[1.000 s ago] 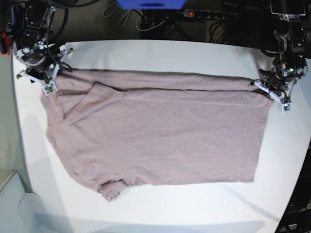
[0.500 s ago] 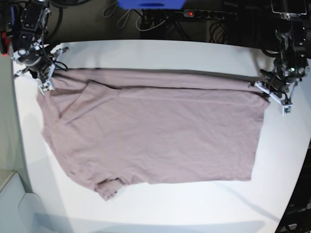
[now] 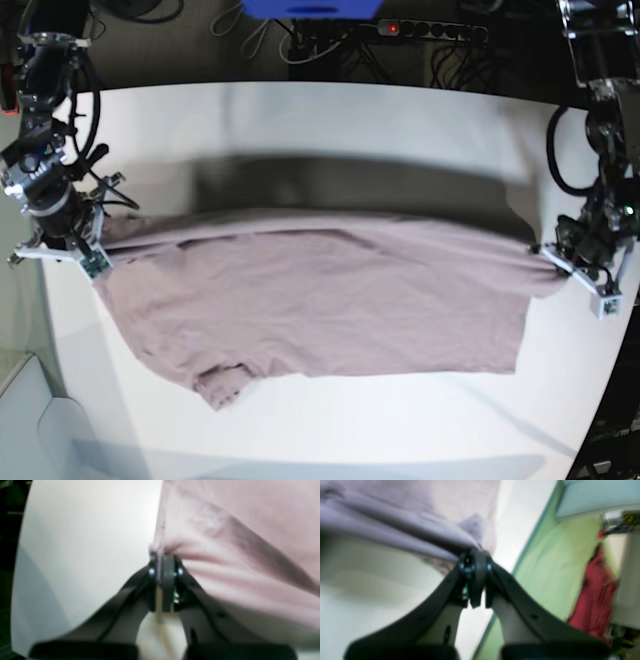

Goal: Layout the t-shirt on the table in an organized manner, then fold the t-shirt properly
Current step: 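Lift the folded edge with both grippers and drag the shirt toward the robot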

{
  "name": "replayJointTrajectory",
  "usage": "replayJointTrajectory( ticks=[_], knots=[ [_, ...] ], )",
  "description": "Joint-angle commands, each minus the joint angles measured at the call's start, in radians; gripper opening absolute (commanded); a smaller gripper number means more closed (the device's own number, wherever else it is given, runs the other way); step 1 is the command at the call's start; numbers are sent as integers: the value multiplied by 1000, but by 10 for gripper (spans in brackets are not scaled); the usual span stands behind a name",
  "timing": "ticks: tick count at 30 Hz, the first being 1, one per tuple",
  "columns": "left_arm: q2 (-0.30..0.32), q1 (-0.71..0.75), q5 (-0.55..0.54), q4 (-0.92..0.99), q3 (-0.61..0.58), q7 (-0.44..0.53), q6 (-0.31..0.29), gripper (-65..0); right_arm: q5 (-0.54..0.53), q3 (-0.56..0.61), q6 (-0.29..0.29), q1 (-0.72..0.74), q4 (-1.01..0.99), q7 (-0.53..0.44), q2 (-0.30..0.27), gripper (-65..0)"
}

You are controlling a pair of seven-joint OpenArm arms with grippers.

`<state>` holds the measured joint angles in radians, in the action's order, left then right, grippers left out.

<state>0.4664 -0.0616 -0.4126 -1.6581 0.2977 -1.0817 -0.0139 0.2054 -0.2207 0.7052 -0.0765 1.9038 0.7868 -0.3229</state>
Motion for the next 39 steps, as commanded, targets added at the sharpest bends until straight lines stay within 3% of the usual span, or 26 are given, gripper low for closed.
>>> replayJointTrajectory(
  ticks=[1,5,8,26,31,39],
  knots=[
    [19,-39,8,9,7,2,7,-648,4,17,-7,31,15,12,-15,-650],
    [19,-91,1,46,7,-36,7,-648,4,99,-7,100,18,122,-45,-650],
    [22,-56,-1,28,7,-35,7,-648,6,102,-7,90,20,150,-45,-650],
    [19,299,8,-101,13,-33,7,-648,6,100,-7,-375,105,138,-66,-650],
    [22,352,8,-103,13,-27,7,-648,6,88,-7,-463,102,62,-63,-650],
    [19,421,8,-101,13,-27,7,-648,6,-70,-7,-478,99,27,48,-650]
  ],
)
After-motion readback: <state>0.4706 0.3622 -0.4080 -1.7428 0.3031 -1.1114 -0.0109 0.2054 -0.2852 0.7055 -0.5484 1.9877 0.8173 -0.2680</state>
